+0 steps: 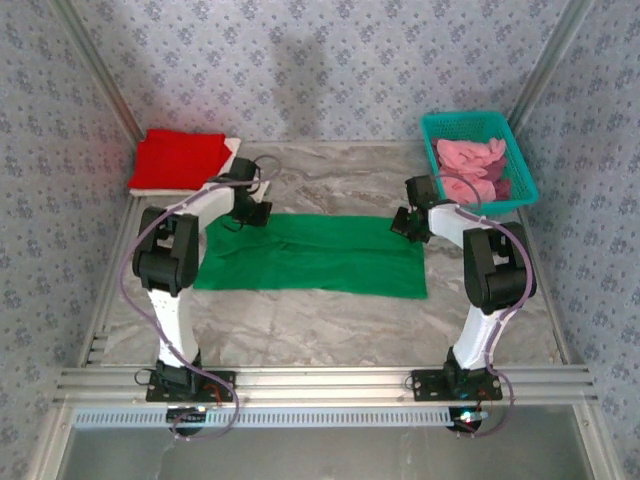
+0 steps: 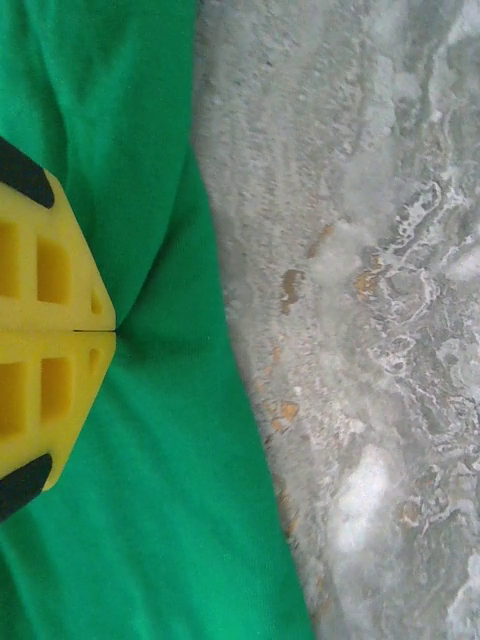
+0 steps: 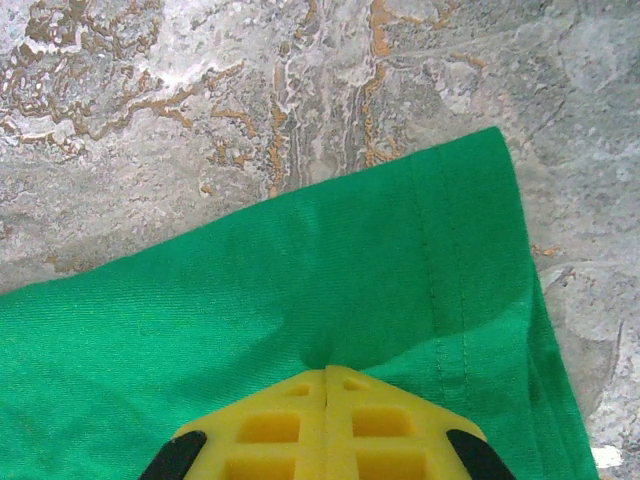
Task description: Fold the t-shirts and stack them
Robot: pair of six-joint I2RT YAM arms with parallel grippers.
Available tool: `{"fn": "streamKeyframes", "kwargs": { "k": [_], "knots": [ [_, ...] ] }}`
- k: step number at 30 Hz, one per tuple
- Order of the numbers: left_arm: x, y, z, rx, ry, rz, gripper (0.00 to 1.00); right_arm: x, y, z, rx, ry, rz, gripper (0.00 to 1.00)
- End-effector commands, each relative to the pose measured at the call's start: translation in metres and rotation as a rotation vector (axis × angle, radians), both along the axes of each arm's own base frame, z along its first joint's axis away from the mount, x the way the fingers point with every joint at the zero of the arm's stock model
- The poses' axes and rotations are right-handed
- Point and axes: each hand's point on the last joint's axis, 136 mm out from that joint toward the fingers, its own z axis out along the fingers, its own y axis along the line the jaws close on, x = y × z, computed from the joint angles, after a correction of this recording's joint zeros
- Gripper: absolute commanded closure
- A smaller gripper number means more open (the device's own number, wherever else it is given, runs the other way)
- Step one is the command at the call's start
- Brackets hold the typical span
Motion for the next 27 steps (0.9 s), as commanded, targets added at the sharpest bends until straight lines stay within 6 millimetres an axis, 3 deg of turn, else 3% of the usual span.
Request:
{"fn": "streamKeyframes", "kwargs": {
  "k": [1, 5, 11, 13, 14, 16, 17, 22, 25, 27],
  "knots": [
    [-0.001, 0.003, 0.046, -0.014, -0.081, 0.037, 1.0, -0.002, -0.002, -0.005, 0.006, 0.016, -0.009, 1.0],
    [-0.01, 0.012, 0.064, -0.012, -0.109, 0.109, 1.0, -0.002, -0.003, -0.003, 0.003, 0.012, -0.011, 1.0],
    [-0.023, 0.019, 0.05, 0.018, -0.065, 0.121, 0.99, -0.003, -0.004, -0.007, 0.008, 0.02, -0.011, 1.0],
    [-0.023, 0.022, 0.044, 0.038, -0.056, 0.12, 0.82, -0.003, -0.003, -0.009, 0.008, 0.023, -0.008, 1.0],
    [-0.021, 0.021, 0.041, 0.042, -0.053, 0.115, 0.81, -0.002, -0.003, -0.009, 0.009, 0.024, -0.006, 1.0],
    [-0.019, 0.021, 0.037, 0.048, -0.045, 0.112, 0.57, -0.003, -0.002, -0.009, 0.009, 0.027, -0.004, 1.0],
    [-0.018, 0.02, 0.037, 0.048, -0.038, 0.11, 0.53, -0.003, -0.003, -0.01, 0.007, 0.03, -0.004, 1.0],
    [-0.018, 0.014, 0.042, 0.011, -0.053, 0.102, 0.55, -0.005, -0.005, -0.01, 0.001, 0.037, -0.005, 1.0],
    [-0.02, 0.015, 0.032, 0.018, -0.032, 0.092, 0.4, -0.004, -0.005, -0.011, 0.01, 0.037, -0.006, 1.0],
    [-0.023, 0.01, 0.022, 0.002, 0.005, 0.07, 0.38, -0.003, -0.004, -0.01, 0.012, 0.034, -0.006, 1.0]
  ]
}}
